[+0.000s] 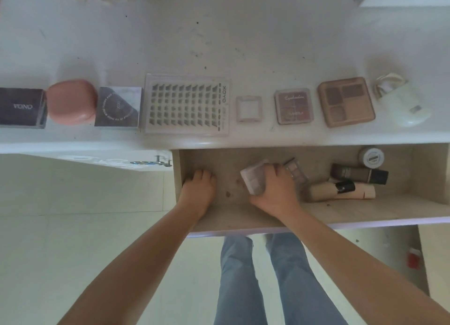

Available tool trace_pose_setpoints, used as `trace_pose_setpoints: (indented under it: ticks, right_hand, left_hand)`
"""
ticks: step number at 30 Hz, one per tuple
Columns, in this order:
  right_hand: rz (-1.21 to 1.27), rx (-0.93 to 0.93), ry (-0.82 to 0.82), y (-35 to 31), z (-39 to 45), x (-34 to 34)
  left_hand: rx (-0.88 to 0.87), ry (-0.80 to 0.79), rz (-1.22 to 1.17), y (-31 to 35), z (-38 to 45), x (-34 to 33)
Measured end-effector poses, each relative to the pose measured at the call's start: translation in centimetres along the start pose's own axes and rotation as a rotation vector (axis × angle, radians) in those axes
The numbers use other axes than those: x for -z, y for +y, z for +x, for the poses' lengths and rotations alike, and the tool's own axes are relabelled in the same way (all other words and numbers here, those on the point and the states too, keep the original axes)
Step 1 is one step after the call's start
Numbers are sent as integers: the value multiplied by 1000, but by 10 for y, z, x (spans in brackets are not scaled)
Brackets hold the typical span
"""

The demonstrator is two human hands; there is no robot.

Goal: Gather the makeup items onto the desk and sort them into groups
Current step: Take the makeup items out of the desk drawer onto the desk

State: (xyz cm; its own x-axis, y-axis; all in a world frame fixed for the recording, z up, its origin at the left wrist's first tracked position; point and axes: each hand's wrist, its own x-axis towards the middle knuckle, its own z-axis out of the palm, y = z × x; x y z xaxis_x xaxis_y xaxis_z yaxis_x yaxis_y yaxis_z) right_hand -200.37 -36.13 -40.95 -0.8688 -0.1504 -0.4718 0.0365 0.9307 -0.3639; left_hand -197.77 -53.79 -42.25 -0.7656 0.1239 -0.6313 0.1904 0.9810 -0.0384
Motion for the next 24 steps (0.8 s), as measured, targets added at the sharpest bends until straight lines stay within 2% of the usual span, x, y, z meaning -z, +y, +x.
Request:
trace_pose_setpoints:
  ticks: [3,5,8,10,13,16,21,24]
  right_hand:
    - [101,78,41,11,-31,32]
    - [181,100,107,24,-51,55]
    - [278,58,250,53,-71,97]
    - [321,-2,376,78,-74,127]
    - [315,-73,557,123,-65,172]
    - [313,-107,631,171,-44,212]
    - [228,-131,615,234,4,260]
    - [200,-87,541,253,28,272]
  left_hand:
    - [-30,115,-114,14,-12,18]
    - [-94,259,-194,32,-23,40]
    - [-237,510,-250,69,-29,83]
    - [-285,597,-290,99,-25,114]
    - [-319,640,-373,145,-6,161]
    - [-329,646,-426,193,22,205]
    - [-245,641,-403,261,74,255]
    - [-185,602,-333,287,101,269]
